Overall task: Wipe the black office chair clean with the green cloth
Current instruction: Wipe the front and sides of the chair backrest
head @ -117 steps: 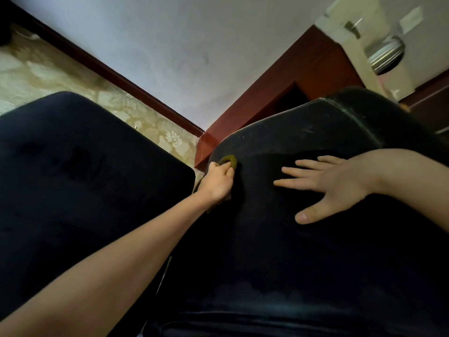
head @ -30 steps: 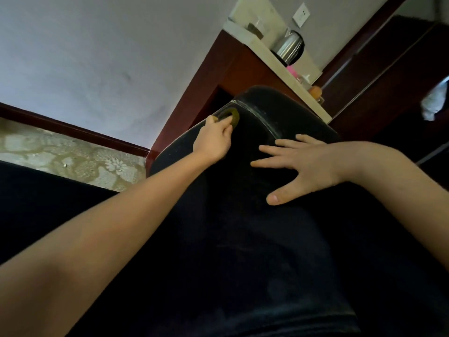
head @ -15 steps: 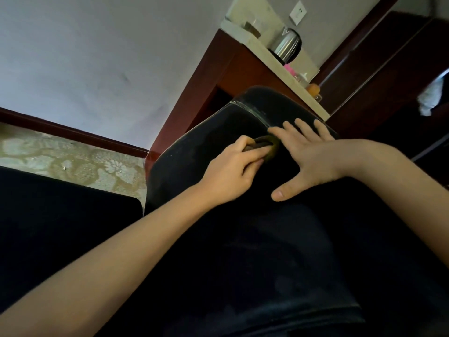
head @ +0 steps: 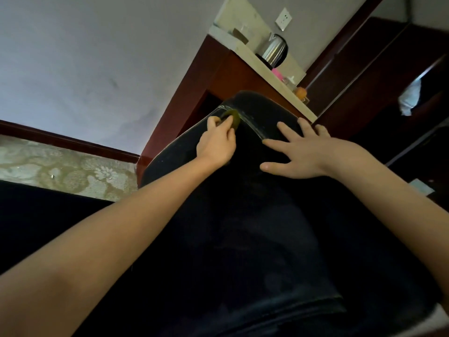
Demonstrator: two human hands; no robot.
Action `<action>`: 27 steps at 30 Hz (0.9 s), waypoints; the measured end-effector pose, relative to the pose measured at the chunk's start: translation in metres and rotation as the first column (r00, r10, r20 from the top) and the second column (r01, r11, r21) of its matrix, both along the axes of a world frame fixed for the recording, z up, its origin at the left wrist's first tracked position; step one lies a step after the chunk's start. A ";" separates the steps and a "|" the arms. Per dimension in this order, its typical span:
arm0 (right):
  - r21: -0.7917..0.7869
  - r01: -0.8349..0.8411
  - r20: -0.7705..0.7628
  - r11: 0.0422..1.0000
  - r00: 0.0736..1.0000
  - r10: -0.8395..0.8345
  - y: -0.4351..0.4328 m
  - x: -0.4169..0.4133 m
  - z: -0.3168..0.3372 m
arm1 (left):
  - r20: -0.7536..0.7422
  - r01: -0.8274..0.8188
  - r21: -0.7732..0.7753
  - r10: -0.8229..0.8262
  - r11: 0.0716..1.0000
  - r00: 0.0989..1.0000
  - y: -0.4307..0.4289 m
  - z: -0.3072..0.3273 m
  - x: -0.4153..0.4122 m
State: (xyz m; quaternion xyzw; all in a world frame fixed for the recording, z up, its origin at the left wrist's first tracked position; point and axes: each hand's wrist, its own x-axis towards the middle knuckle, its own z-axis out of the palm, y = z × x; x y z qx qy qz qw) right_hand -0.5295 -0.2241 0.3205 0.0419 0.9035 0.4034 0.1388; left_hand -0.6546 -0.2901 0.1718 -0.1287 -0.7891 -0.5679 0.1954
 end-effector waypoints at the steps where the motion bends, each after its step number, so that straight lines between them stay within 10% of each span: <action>1: 0.004 0.006 0.009 1.000 1.000 -0.006 0.000 -0.001 0.000 | -0.017 0.006 -0.009 -0.007 1.000 1.000 -0.001 0.000 -0.004; 9: -0.011 0.032 0.034 0.999 0.999 -0.032 0.002 -0.004 0.001 | -0.138 0.020 -0.379 -0.078 0.925 0.987 -0.023 0.026 -0.040; 27: -0.070 0.019 0.139 0.997 0.990 -0.009 0.001 0.000 0.009 | -0.106 0.069 -0.371 -0.116 0.926 0.988 -0.021 0.028 -0.032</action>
